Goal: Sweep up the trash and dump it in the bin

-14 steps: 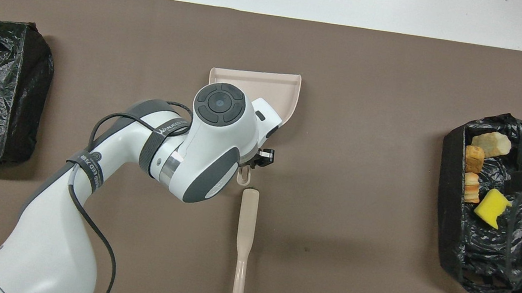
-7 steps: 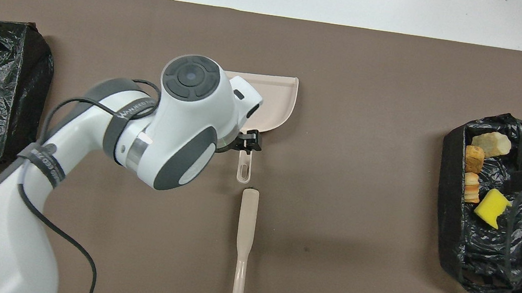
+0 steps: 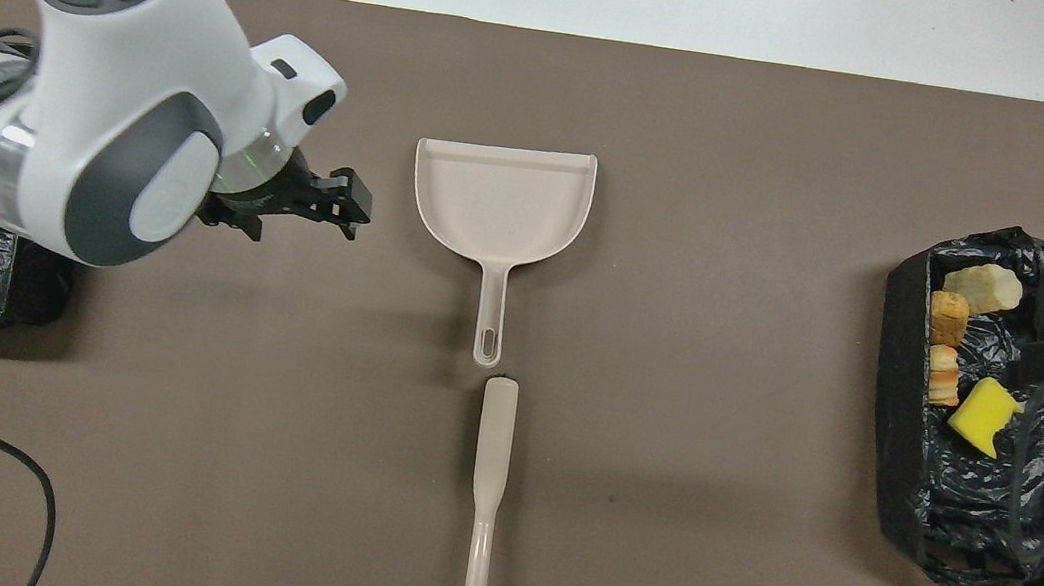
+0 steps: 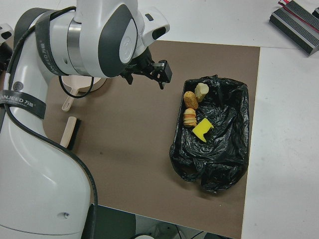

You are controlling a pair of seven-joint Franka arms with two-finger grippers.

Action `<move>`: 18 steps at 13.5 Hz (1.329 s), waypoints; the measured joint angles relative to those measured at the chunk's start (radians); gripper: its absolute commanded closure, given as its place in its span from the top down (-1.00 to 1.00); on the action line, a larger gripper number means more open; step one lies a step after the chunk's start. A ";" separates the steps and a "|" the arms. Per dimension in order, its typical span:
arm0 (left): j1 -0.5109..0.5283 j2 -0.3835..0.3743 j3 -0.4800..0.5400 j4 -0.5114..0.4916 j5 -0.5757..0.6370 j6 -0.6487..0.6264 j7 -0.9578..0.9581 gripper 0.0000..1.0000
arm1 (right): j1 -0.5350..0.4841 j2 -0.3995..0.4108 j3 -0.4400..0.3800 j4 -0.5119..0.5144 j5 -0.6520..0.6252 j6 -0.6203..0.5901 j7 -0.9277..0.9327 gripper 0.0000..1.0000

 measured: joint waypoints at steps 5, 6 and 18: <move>0.152 -0.099 -0.001 0.011 0.000 -0.125 0.256 1.00 | 0.000 0.000 0.000 0.000 0.000 0.000 0.000 1.00; 0.170 -0.113 -0.001 0.010 0.000 -0.135 0.288 1.00 | 0.000 0.000 0.000 0.000 0.000 0.000 0.000 1.00; 0.271 -0.268 0.012 -0.093 0.018 -0.123 0.422 1.00 | 0.000 0.000 0.000 0.000 0.000 0.000 -0.003 1.00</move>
